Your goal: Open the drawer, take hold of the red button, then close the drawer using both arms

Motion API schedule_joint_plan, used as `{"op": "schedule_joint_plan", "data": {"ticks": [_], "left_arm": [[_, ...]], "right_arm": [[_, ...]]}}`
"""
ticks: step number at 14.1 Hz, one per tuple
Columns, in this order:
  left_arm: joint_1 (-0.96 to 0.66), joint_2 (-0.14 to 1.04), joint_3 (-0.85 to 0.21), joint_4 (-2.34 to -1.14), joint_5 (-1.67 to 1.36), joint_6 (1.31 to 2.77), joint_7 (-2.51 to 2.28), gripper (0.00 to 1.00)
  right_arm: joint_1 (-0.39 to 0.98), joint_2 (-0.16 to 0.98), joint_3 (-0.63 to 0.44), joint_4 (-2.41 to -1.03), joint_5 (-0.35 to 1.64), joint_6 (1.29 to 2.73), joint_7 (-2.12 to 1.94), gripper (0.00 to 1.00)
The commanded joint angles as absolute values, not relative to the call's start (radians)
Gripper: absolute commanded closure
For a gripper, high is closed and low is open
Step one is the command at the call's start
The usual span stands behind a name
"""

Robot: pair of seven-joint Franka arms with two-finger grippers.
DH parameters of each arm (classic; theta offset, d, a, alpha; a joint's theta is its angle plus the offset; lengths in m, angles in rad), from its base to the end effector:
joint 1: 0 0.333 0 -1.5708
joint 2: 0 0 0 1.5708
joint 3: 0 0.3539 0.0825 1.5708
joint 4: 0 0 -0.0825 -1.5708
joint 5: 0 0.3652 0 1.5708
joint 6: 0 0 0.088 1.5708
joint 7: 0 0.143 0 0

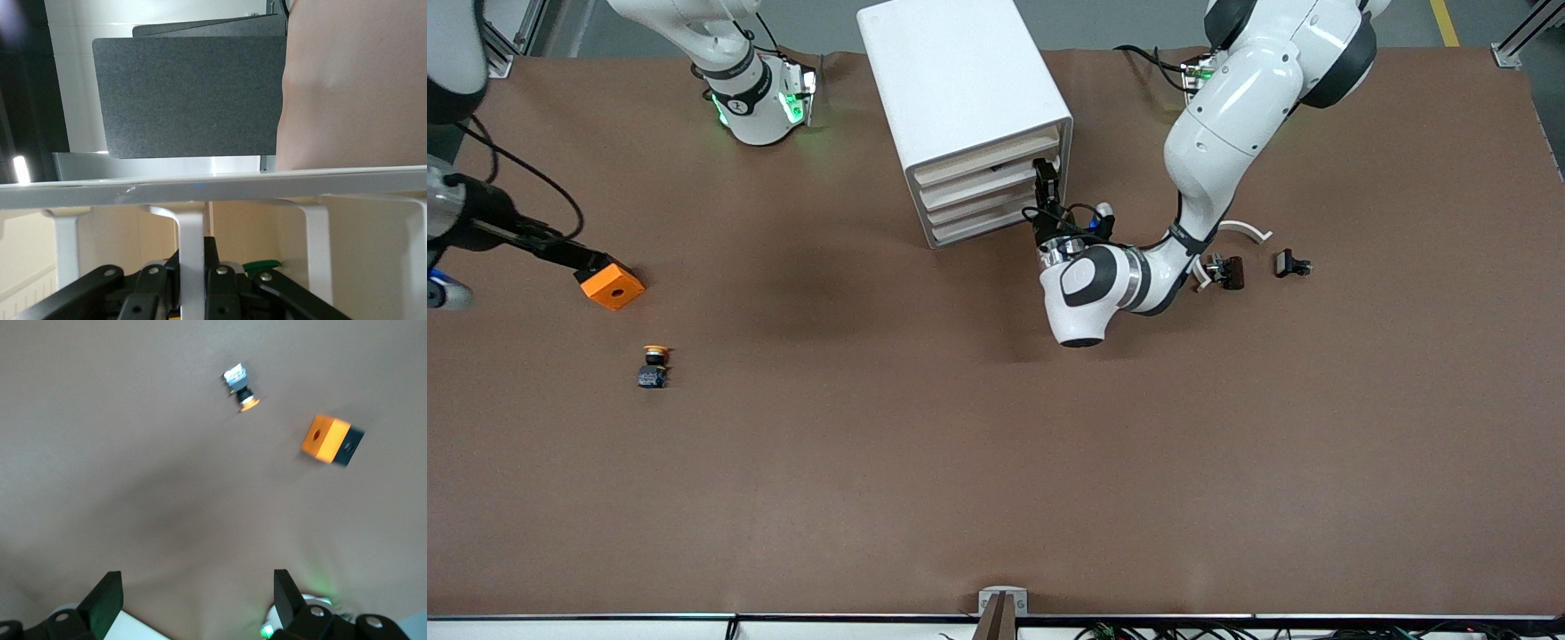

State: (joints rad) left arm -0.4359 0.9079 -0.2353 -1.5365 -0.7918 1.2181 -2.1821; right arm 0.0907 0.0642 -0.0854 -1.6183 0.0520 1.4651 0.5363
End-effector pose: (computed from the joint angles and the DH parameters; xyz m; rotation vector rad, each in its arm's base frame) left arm 0.3896 -0.4310 0.1911 -1.1616 -1.3662 1.3253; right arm 0.5322 0.0121 0.5638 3.0001 -0.8167 -0.3461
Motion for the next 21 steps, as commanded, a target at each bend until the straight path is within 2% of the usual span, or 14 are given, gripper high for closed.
{"op": "schedule_joint_plan", "data": {"ticks": [1, 4, 9, 12, 15, 18, 21], "left_arm": [[-0.394, 0.908, -0.221, -1.474, -0.782, 1.226, -2.187, 0.97], [-0.327, 0.904, -0.199, -1.433, -0.782, 1.248, -2.186, 0.97], [-0.252, 0.904, -0.199, -1.367, -0.793, 1.29, -2.184, 0.93], [-0.23, 0.897, -0.201, -1.348, -0.814, 1.29, -2.183, 0.93], [-0.23, 0.905, -0.201, -1.328, -0.822, 1.311, -2.18, 0.89], [-0.233, 0.928, -0.199, -1.333, -0.822, 1.319, -2.18, 0.81], [-0.242, 0.94, -0.199, -1.336, -0.821, 1.319, -2.177, 0.62]], "right_arm": [[0.173, 0.067, -0.089, -1.6, 0.064, 1.471, 0.649, 0.0], [0.254, 0.072, -0.089, -1.604, 0.095, 1.532, 0.783, 0.0], [0.504, 0.133, -0.089, -1.606, 0.113, 1.64, 1.099, 0.0], [0.625, 0.179, -0.089, -1.605, 0.143, 1.758, 1.285, 0.0], [0.734, 0.241, -0.089, -1.605, 0.144, 1.886, 1.474, 0.0], [0.81, 0.296, -0.089, -1.601, 0.144, 1.963, 1.541, 0.0], [0.877, 0.353, -0.09, -1.597, 0.134, 2.035, 1.676, 0.0]]}}
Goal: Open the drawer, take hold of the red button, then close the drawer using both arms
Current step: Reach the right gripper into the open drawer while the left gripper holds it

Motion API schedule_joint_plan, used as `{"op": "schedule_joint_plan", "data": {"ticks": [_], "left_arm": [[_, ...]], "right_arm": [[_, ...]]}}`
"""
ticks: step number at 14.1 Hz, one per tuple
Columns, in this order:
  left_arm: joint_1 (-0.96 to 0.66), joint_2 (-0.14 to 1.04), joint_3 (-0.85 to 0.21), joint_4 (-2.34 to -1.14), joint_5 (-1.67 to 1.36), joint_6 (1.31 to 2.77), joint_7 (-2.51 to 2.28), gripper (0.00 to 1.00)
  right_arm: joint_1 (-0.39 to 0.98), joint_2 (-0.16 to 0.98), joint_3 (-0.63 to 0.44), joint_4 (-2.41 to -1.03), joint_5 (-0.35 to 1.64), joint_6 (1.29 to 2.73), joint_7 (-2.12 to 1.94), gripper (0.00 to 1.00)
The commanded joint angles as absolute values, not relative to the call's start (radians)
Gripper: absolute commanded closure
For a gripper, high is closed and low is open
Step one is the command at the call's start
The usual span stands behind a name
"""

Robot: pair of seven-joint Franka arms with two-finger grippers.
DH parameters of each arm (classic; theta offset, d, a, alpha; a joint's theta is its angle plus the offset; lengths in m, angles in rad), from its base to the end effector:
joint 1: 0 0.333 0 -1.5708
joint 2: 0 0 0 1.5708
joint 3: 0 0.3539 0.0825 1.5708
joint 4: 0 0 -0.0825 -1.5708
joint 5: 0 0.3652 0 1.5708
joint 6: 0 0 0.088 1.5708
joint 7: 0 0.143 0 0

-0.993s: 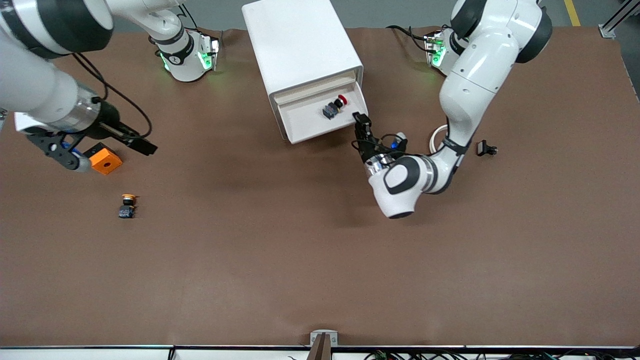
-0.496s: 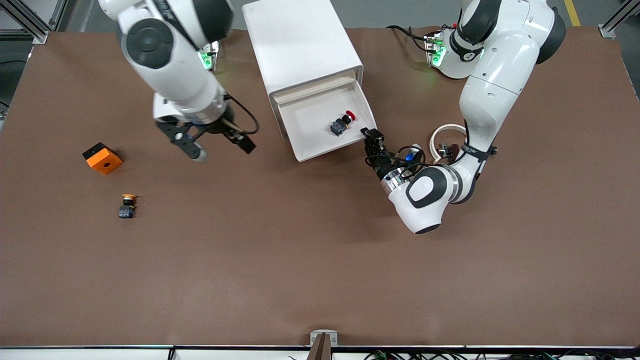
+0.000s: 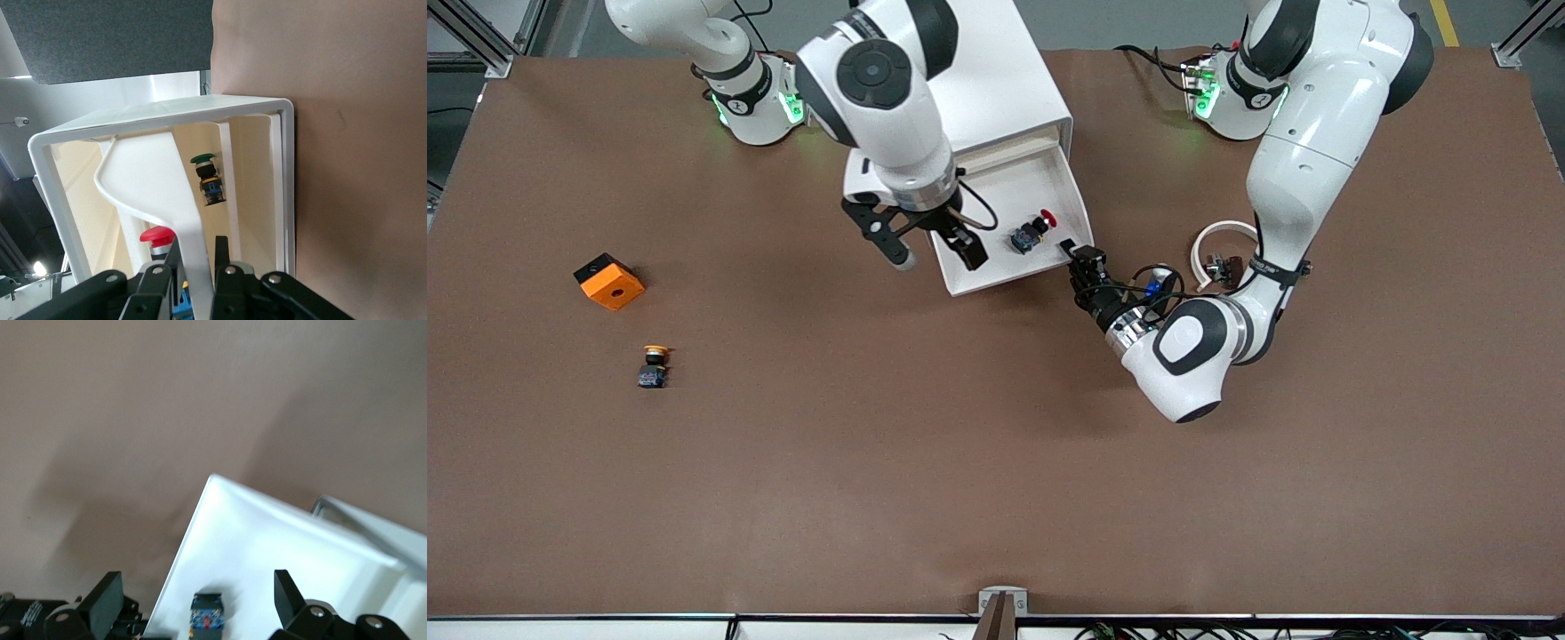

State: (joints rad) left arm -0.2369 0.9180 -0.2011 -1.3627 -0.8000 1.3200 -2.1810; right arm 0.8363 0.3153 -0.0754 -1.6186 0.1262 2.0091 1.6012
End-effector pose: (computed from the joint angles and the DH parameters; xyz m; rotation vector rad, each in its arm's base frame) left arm 0.5403 -0.3480 0.2160 -1.1827 -1.7545 1.4773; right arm 0.4645 0.4656 0.4562 -2.7422 1.2993 0.0867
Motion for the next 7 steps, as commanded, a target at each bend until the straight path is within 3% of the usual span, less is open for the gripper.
{"op": "schedule_joint_plan", "data": {"ticks": [1, 3, 4, 7], "left_arm": [[-0.242, 0.943, -0.199, -1.336, -0.821, 1.319, -2.175, 0.53], [-0.242, 0.943, -0.201, -1.336, -0.821, 1.319, -2.175, 0.29], [-0.242, 0.942, -0.201, -1.336, -0.821, 1.319, -2.175, 0.0], [-0.241, 0.939, -0.202, -1.335, -0.816, 1.319, -2.175, 0.0]], "right_arm": [[0.897, 0.365, -0.091, -1.597, 0.13, 2.048, 1.704, 0.0], [0.931, 0.396, -0.091, -1.594, 0.127, 2.057, 1.736, 0.0], [0.943, 0.411, -0.091, -1.591, 0.127, 2.057, 1.738, 0.0], [0.962, 0.463, -0.091, -1.554, 0.124, 2.051, 1.744, 0.0]]}}
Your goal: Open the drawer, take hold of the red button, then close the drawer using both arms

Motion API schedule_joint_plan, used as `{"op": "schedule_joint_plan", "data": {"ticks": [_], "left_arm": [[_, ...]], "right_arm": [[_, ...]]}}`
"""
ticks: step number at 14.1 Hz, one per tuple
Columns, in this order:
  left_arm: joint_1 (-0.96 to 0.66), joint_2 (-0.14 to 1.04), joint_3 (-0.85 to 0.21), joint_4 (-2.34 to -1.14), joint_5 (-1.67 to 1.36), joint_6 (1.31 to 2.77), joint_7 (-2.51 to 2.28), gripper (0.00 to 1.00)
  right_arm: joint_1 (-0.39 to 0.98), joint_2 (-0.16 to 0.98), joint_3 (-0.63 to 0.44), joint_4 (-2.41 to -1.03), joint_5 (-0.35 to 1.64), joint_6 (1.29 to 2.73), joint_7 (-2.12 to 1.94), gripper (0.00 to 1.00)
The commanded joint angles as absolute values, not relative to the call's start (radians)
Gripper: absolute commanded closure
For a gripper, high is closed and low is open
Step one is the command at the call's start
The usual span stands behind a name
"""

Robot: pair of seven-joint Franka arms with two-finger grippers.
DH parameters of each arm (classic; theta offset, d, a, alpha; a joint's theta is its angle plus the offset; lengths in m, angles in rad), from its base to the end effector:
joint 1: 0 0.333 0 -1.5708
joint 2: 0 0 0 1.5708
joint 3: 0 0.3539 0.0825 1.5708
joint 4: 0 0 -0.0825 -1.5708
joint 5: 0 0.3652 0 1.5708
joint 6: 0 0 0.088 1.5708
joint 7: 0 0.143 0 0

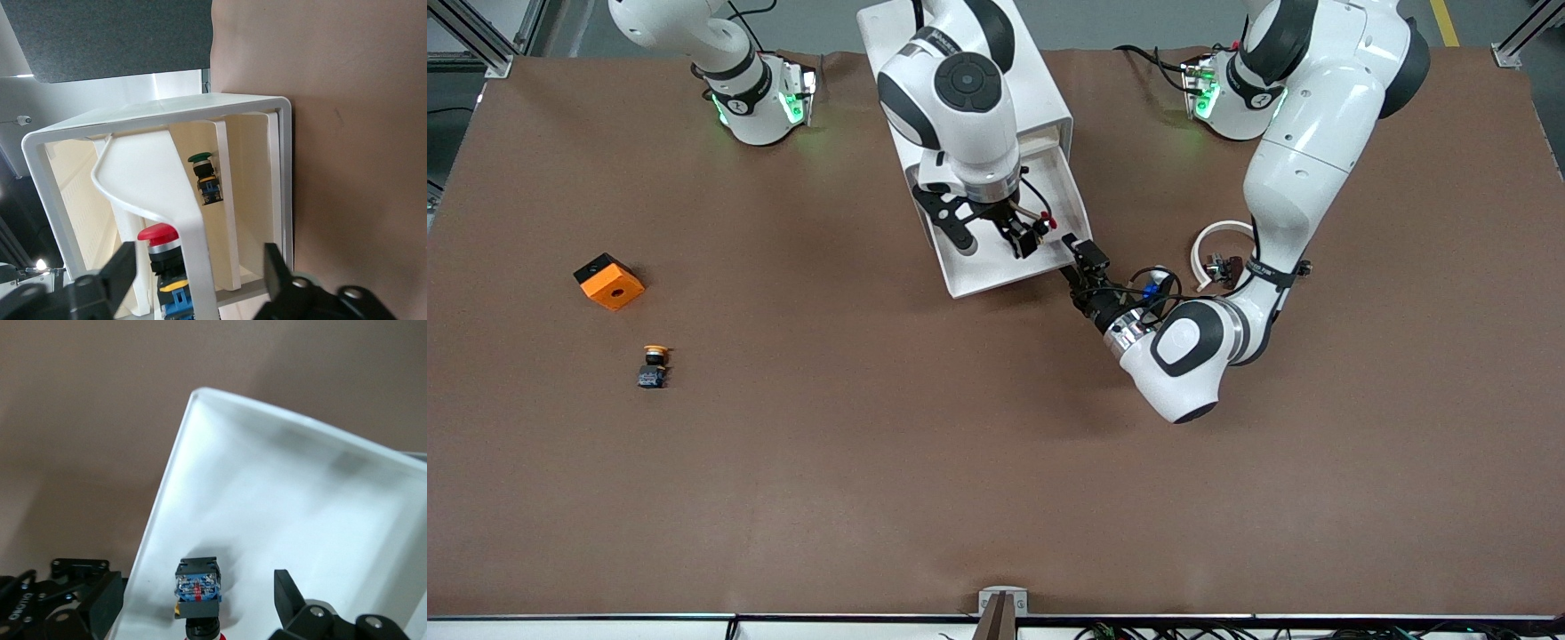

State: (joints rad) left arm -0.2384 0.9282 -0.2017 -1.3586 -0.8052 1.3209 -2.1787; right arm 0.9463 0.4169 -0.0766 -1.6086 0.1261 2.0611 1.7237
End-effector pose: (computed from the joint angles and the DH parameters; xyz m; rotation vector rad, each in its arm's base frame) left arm 0.5400 -0.3497 0.2116 -1.1776 -1.7494 1.4857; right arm 0.4231 0.5278 0.3981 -2.7722 1.3464 0.1054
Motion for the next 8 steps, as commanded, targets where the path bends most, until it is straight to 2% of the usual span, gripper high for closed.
{"op": "schedule_joint_plan", "data": {"ticks": [1, 8], "left_arm": [[-0.239, 0.934, -0.201, -1.333, -0.812, 1.321, -2.174, 0.0], [-0.235, 0.905, -0.201, -1.324, -0.733, 1.321, -2.008, 0.0]], "right_arm": [[0.969, 0.48, -0.091, -1.542, 0.123, 2.052, 1.756, 0.0], [1.008, 0.568, -0.092, -1.489, 0.086, 2.048, 1.763, 0.0]]}}
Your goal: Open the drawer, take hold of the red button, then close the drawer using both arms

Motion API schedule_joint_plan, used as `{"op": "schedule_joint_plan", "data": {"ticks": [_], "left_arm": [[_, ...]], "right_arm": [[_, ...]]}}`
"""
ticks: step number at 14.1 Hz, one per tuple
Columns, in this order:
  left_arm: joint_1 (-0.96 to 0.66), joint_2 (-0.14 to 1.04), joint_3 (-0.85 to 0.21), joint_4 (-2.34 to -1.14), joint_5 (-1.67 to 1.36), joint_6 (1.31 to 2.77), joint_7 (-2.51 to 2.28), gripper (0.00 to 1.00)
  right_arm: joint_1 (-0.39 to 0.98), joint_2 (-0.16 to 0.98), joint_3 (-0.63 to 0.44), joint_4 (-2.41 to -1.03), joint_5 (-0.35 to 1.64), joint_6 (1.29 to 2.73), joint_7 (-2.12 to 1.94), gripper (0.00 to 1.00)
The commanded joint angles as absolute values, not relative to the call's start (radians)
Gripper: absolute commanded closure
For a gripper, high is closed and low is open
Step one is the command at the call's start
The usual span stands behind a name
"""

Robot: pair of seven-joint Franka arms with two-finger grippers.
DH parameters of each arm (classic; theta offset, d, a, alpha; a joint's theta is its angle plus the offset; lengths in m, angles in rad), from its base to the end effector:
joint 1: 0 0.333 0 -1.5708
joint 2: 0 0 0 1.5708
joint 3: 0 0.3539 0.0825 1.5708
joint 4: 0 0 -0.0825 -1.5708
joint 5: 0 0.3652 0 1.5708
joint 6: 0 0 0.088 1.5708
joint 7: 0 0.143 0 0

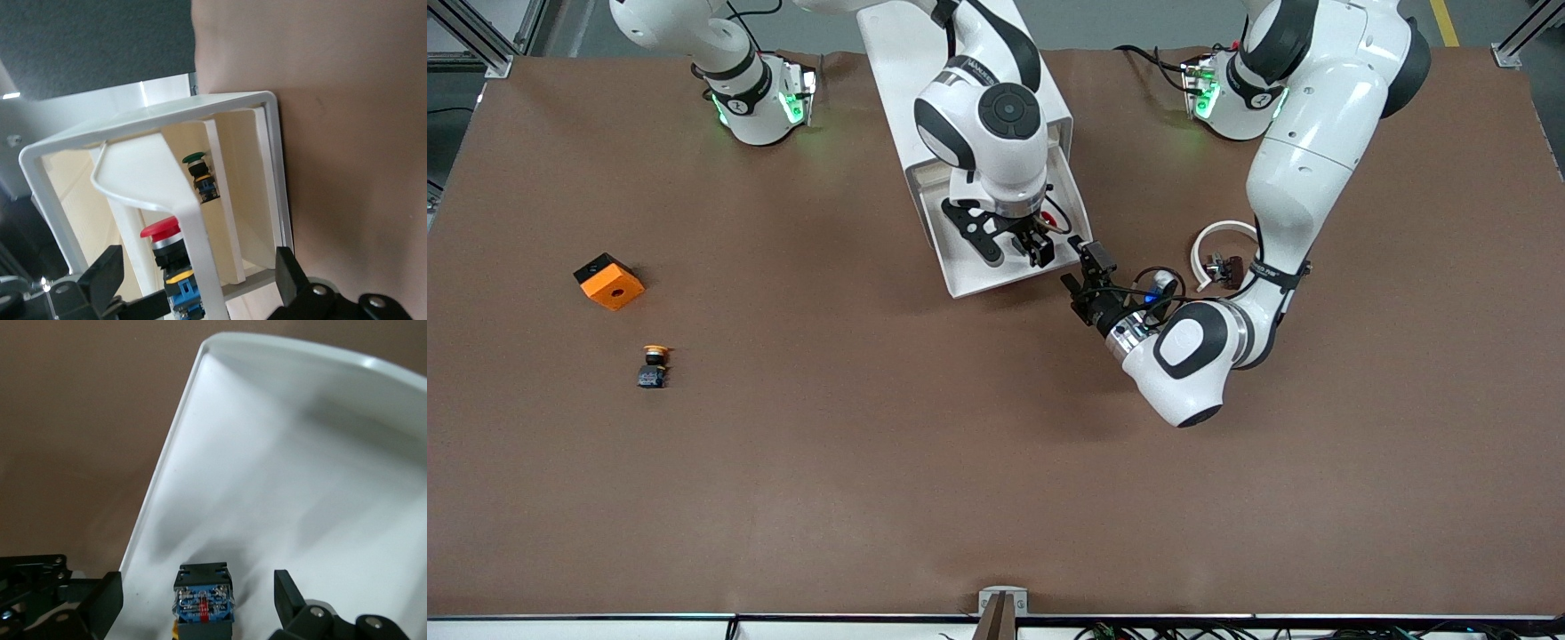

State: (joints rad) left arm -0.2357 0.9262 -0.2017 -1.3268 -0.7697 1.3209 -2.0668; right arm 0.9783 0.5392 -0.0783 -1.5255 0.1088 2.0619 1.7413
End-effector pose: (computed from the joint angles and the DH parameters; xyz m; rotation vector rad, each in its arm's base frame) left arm 0.5491 -0.3459 0.2185 -1.3410 -1.7292 1.5100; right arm 0.4218 0.5600 0.3516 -2.8284 1.3344 0.0847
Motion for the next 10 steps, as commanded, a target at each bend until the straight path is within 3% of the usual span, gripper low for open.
{"op": "schedule_joint_plan", "data": {"ticks": [1, 10], "left_arm": [[-0.236, 0.897, -0.201, -1.324, -0.712, 1.321, -1.965, 0.0], [-0.241, 0.815, -0.198, -1.31, -0.494, 1.4, -1.389, 0.0]], "right_arm": [[1.008, 0.569, -0.092, -1.489, 0.086, 2.048, 1.763, 0.0], [1.009, 0.583, -0.092, -1.488, 0.092, 2.052, 1.763, 0.0]]}}
